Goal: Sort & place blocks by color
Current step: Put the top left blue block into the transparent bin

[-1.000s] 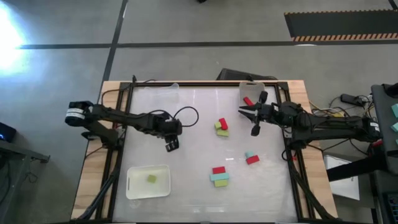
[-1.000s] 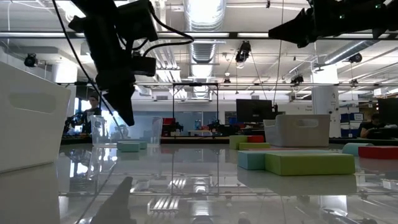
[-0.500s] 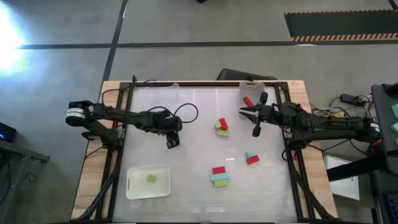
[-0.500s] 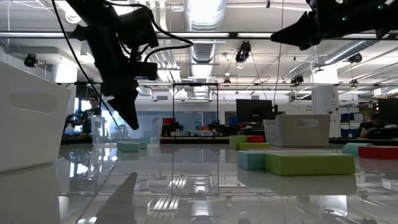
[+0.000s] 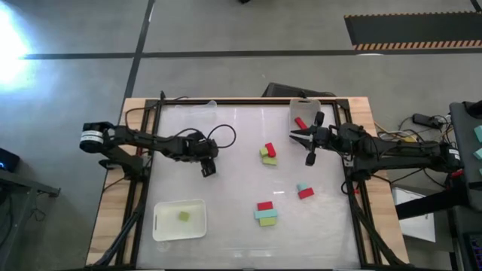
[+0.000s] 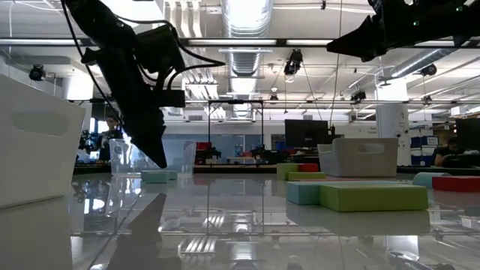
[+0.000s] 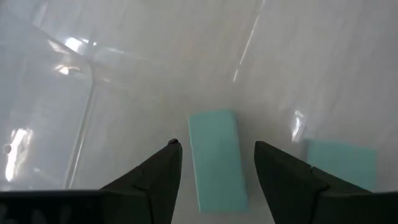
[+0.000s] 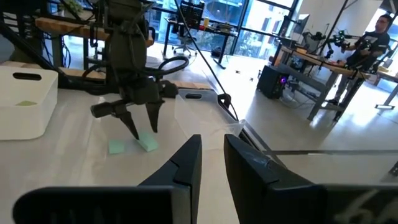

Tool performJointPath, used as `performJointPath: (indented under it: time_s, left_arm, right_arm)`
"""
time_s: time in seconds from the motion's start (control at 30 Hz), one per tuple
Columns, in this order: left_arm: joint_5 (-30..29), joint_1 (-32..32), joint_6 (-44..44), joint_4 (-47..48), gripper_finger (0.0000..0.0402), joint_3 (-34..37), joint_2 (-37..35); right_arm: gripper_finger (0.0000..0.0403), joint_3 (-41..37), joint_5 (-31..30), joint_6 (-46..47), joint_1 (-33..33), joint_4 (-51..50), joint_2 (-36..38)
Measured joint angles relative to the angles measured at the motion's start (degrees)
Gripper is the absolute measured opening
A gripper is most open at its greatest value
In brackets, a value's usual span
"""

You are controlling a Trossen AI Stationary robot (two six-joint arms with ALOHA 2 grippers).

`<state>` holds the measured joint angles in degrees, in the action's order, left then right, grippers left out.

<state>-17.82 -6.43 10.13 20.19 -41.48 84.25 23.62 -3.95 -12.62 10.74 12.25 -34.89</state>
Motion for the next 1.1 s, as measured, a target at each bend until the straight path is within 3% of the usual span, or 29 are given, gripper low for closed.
performJointPath:
  time_s: [0.57,0.87,1.0,1.1]
  left_arm:
    - [1.3,-1.1,0.2,-8.9,0.0184,7.0,0.0]
    - [1.7,-1.1,0.0,-9.9,0.0111,7.8,-0.1]
    - [1.5,-0.6,0.0,-8.7,0.0110,7.0,-0.2]
    - [1.6,0.5,-1.2,-2.4,0.0110,5.2,-1.7]
  right_arm:
    - [0.0059,0.0,0.0,0.1,0.0,0.0,0.0]
    - [0.0059,0.0,0.0,0.1,0.0,0.0,0.0]
    - [0.0059,0.0,-0.1,0.1,0.0,0.0,0.0]
    - [0.0059,0.0,0.0,1.0,0.0,0.0,0.0]
